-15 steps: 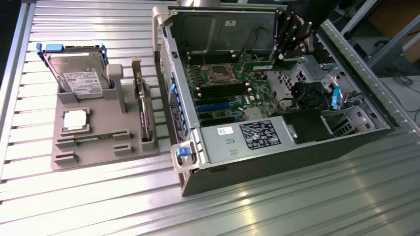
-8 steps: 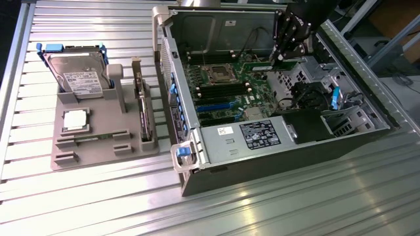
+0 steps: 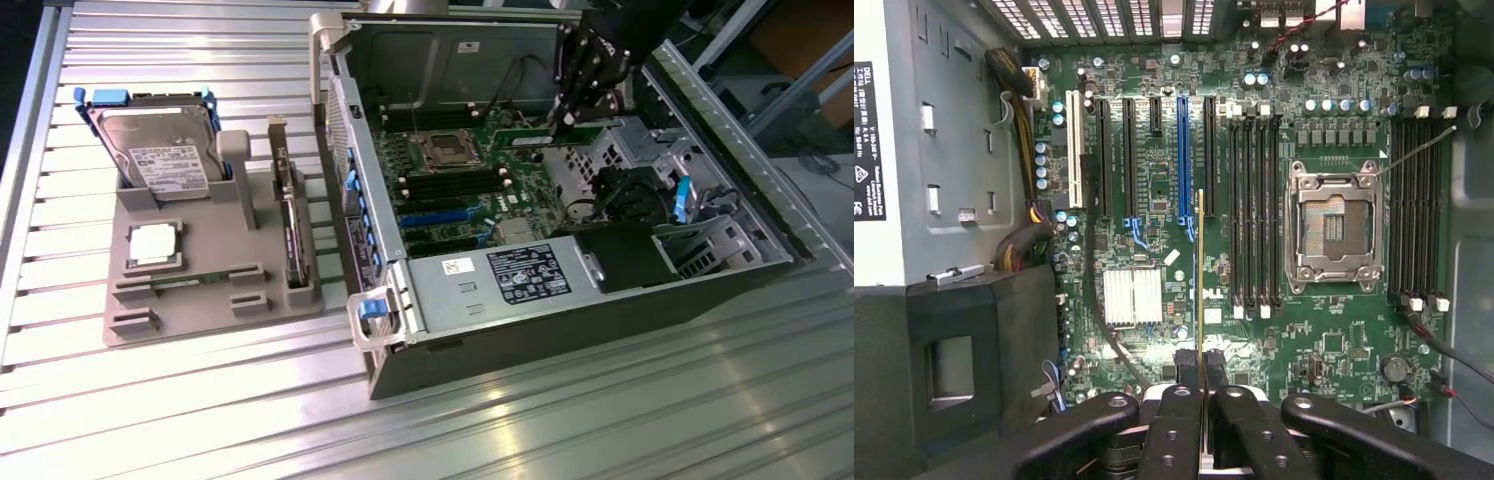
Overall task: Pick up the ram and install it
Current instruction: 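Insert the ram into the slot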
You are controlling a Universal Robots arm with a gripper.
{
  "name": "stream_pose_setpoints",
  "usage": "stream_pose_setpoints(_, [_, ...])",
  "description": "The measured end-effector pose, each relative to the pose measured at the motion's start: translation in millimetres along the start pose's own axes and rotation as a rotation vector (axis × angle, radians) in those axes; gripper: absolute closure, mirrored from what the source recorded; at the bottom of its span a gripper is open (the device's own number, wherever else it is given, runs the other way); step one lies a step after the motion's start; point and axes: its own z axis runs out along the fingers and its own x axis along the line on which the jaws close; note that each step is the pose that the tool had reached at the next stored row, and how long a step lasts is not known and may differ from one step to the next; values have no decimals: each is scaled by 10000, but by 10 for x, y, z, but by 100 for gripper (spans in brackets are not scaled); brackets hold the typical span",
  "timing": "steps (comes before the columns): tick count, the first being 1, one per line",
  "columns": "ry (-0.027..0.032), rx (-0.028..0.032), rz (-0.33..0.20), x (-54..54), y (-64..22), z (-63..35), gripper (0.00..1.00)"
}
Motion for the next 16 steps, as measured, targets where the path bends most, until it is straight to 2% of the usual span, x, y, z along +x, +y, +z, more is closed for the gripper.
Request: stream_pose_setpoints(16, [0,0,0,-1,0,57,88])
